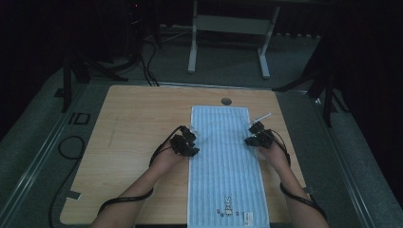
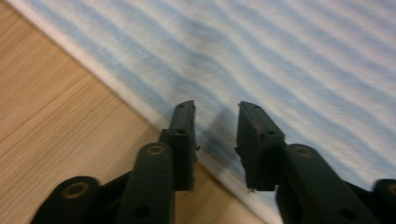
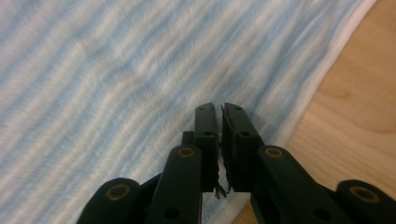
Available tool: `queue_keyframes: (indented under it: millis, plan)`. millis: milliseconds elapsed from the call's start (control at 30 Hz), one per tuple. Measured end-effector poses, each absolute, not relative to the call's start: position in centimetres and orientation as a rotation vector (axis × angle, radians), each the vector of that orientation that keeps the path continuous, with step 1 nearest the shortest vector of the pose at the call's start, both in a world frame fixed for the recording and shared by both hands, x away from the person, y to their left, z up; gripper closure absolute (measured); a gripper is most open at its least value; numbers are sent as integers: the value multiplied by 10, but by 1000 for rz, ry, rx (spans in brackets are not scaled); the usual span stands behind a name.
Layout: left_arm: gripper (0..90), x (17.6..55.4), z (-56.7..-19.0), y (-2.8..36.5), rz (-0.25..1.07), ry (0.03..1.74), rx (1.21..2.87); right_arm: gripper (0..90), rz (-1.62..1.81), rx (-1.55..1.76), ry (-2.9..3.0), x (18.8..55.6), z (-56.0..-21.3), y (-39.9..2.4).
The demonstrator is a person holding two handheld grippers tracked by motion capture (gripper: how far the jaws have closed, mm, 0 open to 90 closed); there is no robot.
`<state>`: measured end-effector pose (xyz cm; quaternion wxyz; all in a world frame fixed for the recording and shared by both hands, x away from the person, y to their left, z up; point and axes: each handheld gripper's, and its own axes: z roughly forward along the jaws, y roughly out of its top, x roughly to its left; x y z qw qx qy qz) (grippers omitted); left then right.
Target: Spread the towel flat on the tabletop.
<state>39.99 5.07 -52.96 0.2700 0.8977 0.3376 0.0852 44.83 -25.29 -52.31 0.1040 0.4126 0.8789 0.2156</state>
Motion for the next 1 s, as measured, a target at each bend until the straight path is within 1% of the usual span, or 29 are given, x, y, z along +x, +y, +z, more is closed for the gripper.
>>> queue_keyframes:
  millis: [100,267,500,700,800,1000]
  plan:
    - [626,403,-536,51,242,908,2422,842,656,1239,2586,450,-528,-254]
    - [625,409,-535,55,268,918,2431,841,650,1242,2577,455,-529,-250]
    - [618,419,-536,66,265,947,2409,839,625,1232,2591,464,-528,-239]
    - [609,424,-535,70,267,968,2431,839,636,1247,2590,473,-528,-233]
    - [590,425,-535,74,247,987,2420,838,633,1248,2588,474,-528,-232]
    - [589,426,-532,74,263,989,2441,813,678,1255,2572,472,-521,-235]
